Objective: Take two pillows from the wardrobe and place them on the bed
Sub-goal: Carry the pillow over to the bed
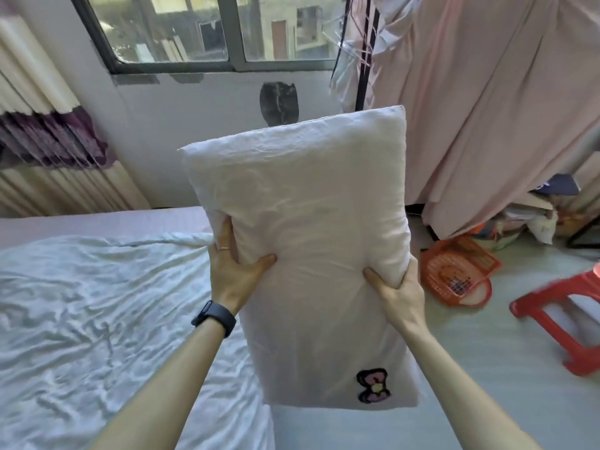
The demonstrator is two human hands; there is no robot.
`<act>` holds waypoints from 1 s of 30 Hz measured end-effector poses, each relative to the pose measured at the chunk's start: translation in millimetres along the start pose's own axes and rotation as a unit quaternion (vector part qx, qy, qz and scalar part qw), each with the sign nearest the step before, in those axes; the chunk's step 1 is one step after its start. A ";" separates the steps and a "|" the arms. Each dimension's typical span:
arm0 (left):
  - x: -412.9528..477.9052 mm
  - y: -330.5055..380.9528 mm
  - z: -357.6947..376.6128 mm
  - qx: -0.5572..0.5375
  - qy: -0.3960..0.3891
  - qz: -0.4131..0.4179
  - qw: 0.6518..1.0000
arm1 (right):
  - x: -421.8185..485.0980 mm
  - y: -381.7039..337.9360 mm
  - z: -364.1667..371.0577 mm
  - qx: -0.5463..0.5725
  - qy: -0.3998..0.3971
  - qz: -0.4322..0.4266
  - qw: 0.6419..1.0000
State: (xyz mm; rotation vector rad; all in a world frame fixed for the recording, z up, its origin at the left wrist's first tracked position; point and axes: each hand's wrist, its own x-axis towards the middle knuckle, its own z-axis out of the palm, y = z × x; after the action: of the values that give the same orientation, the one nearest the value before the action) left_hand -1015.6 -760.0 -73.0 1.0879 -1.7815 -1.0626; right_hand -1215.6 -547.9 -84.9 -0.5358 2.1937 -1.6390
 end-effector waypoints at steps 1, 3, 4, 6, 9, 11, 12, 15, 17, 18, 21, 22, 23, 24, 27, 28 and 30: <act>20.0 0.9 3.1 0.003 0.009 -0.003 1.000 | 21.5 -7.3 12.2 -0.001 -0.008 -0.003 1.000; 62.8 0.1 10.7 0.009 0.026 -0.004 1.000 | 65.3 -19.1 36.3 -0.002 -0.020 -0.011 1.000; 85.8 -1.3 15.5 0.007 0.034 -0.002 0.999 | 88.5 -24.3 48.1 -0.001 -0.025 -0.016 1.000; 134.2 -7.7 24.9 0.014 0.046 0.007 0.999 | 138.4 -32.7 71.7 0.000 -0.042 -0.024 0.999; 209.3 -16.7 41.2 0.028 0.072 0.010 0.997 | 218.5 -47.1 108.8 0.002 -0.067 -0.041 0.997; 260.6 -13.1 53.1 0.028 0.102 0.012 0.994 | 276.1 -62.7 137.3 0.005 -0.086 -0.060 0.995; 286.0 -10.4 57.3 0.027 0.116 0.011 0.993 | 304.5 -71.6 152.0 0.006 -0.097 -0.067 0.993; 359.6 4.4 58.7 0.029 0.174 0.029 0.984 | 381.5 -111.1 198.3 0.016 -0.130 -0.095 0.987; 405.2 11.4 51.3 0.032 0.213 0.033 0.976 | 427.6 -143.3 233.0 0.029 -0.162 -0.118 0.979; 425.6 13.5 46.9 0.035 0.233 0.039 0.971 | 447.6 -158.2 251.0 0.032 -0.176 -0.131 0.975; 484.0 15.8 30.3 0.059 0.305 0.060 0.949 | 500.5 -199.3 311.2 0.039 -0.211 -0.170 0.962; 503.3 14.2 24.5 0.066 0.323 0.067 0.942 | 516.6 -210.8 333.1 0.044 -0.218 -0.180 0.958; 522.5 12.8 18.3 0.069 0.335 0.074 0.937 | 531.4 -222.1 355.2 0.050 -0.225 -0.188 0.955; 542.3 9.9 12.2 0.069 0.345 0.083 0.932 | 546.7 -232.2 378.4 0.055 -0.231 -0.195 0.952; 602.3 -1.0 -7.3 0.072 0.366 0.097 0.923 | 590.0 -259.0 449.5 0.071 -0.248 -0.212 0.943; 623.4 -6.3 -14.5 0.075 0.377 0.101 0.917 | 603.4 -267.3 475.3 0.075 -0.256 -0.217 0.939; 667.2 -19.0 -31.7 0.081 0.392 0.105 0.910 | 628.8 -281.9 527.3 0.082 -0.271 -0.220 0.933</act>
State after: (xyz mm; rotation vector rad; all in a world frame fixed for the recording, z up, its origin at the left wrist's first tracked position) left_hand -1202.7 -1390.3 45.8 1.1670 -1.2875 -0.2635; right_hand -1477.6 -1369.5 11.2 -1.3258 1.5872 -1.5978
